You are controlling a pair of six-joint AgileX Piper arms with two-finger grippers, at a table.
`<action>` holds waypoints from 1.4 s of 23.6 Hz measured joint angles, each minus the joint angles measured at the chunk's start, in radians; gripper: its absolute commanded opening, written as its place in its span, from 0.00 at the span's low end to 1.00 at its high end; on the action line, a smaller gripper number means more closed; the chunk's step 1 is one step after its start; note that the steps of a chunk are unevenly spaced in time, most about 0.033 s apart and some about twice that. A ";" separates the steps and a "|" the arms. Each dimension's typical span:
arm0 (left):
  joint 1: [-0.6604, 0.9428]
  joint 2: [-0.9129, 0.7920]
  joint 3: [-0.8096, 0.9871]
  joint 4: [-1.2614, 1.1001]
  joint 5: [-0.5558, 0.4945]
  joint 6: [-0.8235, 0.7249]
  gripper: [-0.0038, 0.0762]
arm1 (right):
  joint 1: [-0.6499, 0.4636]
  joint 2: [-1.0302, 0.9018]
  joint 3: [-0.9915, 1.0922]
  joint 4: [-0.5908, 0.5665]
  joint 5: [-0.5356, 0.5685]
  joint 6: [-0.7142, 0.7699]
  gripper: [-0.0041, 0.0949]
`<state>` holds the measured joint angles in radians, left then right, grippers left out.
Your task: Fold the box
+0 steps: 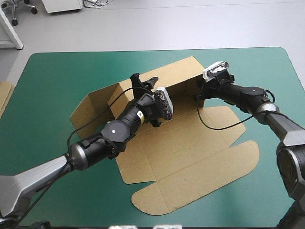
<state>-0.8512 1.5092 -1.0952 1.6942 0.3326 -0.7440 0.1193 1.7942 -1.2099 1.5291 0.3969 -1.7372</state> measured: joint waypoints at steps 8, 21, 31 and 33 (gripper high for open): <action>-0.025 -0.175 0.001 -0.471 -0.157 -0.004 0.54 | 0.001 0.000 -0.003 -0.043 -0.005 0.049 0.03; 0.310 -0.454 -0.067 -0.974 -0.009 -0.005 0.45 | 0.001 -0.001 -0.010 -0.127 -0.011 0.178 0.03; 0.586 -0.475 -0.109 -0.983 0.132 0.145 0.45 | 0.001 -0.009 -0.014 -0.234 -0.016 0.292 0.03; 0.645 -0.479 -0.110 -0.985 0.142 0.160 0.45 | 0.001 -0.009 -0.014 -0.237 -0.016 0.297 0.03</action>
<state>-0.2066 1.0300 -1.2049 0.7093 0.4741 -0.5842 0.1204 1.7851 -1.2239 1.2925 0.3813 -1.4404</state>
